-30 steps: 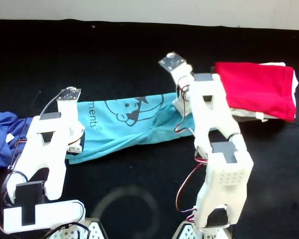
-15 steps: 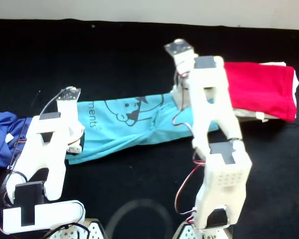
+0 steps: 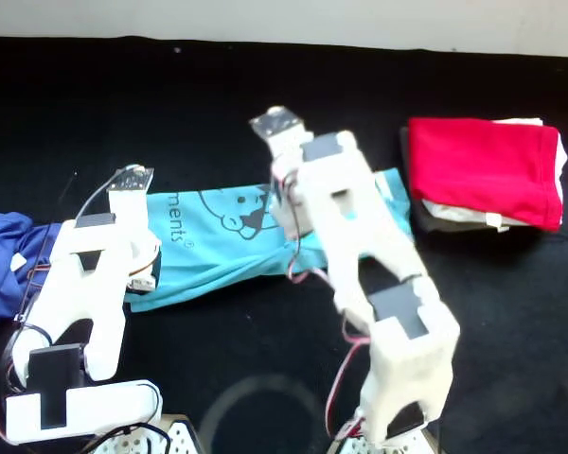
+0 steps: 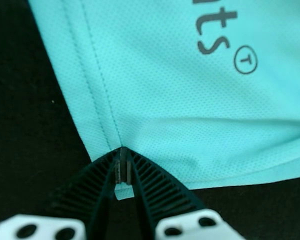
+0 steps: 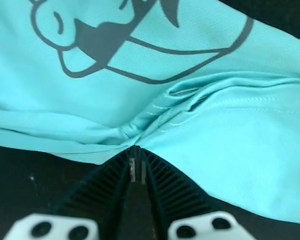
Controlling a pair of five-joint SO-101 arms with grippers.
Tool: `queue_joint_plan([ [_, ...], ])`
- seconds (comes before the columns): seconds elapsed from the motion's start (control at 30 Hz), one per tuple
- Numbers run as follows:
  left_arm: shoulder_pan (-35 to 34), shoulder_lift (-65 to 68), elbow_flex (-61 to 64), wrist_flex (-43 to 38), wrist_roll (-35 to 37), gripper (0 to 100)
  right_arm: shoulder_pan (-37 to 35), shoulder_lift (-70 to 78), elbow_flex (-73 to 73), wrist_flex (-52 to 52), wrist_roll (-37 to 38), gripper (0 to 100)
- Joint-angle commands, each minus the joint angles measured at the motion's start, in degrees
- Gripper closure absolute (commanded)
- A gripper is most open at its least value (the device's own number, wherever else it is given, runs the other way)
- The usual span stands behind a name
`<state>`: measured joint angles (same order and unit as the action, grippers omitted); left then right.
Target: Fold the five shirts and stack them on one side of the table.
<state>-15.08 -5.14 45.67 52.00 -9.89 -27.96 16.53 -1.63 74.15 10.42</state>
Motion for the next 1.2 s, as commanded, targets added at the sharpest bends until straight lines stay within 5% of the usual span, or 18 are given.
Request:
queue_joint_plan([
  [0.0,0.13,0.40,0.31,-0.97,-0.35,99,-3.12,-8.92,12.35,-10.77,-1.49,99.1],
  [0.23,0.40,0.40,0.31,-0.97,-0.35,99,-3.30,-10.86,19.82,-18.77,-3.69,99.1],
  [0.53,0.40,0.40,0.31,-0.97,-0.35,99,-3.30,-13.05,18.95,-9.98,-3.87,99.1],
  [1.17,0.40,0.40,0.31,-0.97,-0.35,99,-8.40,-11.82,24.04,-20.26,-3.96,99.1],
])
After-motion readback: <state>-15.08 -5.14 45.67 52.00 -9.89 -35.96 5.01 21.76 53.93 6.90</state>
